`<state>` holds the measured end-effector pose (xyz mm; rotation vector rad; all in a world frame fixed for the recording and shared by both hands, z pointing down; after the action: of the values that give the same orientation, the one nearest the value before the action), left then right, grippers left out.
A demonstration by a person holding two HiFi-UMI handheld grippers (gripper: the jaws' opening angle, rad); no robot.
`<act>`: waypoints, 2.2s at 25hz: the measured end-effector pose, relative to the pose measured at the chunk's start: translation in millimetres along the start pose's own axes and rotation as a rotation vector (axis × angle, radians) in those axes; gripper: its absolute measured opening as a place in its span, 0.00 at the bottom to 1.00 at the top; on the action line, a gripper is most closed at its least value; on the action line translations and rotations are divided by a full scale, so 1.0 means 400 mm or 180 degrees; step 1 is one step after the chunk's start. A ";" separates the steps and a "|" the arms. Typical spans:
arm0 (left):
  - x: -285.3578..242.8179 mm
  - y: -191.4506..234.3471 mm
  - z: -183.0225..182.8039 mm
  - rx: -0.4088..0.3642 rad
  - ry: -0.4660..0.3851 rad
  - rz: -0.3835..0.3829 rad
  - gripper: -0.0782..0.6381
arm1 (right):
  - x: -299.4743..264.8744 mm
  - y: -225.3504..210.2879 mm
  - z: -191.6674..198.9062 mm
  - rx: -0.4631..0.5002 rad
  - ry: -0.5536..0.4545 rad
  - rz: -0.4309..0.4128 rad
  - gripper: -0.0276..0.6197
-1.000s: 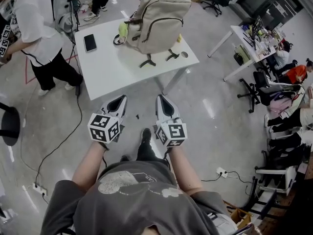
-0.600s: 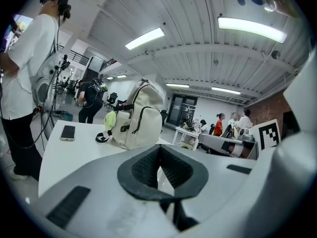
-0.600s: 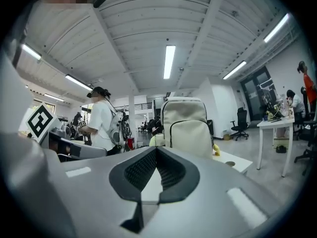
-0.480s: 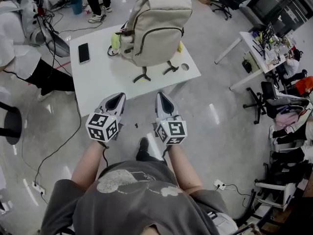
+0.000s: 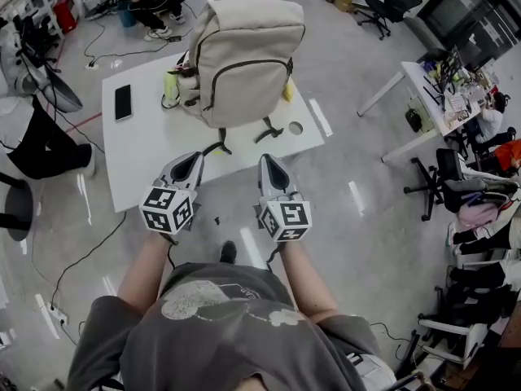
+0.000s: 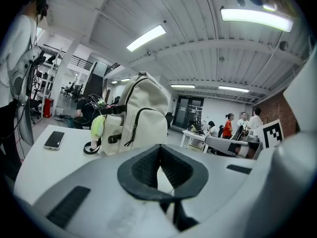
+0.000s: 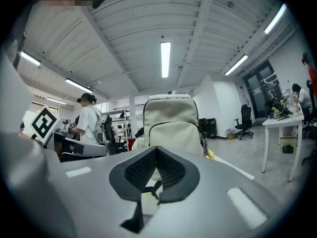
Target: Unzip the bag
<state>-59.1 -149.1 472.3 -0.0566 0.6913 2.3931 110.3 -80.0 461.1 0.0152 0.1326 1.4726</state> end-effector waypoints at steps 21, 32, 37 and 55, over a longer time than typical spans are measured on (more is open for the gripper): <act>-0.209 0.115 -0.042 -0.0001 0.0145 -0.0065 0.12 | -0.194 -0.079 0.043 -0.0014 0.0185 -0.0142 0.04; -0.334 0.200 -0.052 -0.0325 0.0274 -0.0014 0.20 | -0.308 -0.101 0.045 0.0025 0.0253 -0.0064 0.04; -0.394 0.233 -0.035 -0.0434 0.0372 -0.0062 0.24 | -0.347 -0.091 0.062 0.0016 0.0325 -0.0088 0.04; -0.389 0.280 -0.073 -0.0192 0.0417 0.0118 0.17 | -0.430 -0.087 0.073 0.0097 0.0413 -0.0031 0.04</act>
<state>-5.5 -325.7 531.3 -0.2295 0.6854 2.4624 132.0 -252.1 500.6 -0.0562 0.2602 1.4616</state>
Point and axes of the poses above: the fingertips, and each gripper's own axes: x backward along the fingers, y to its left, z out of its underside, the point moved 3 cm from there along x, backward along the fingers, and after that the axes turned 13 degrees about x, right-handed, at the moved point
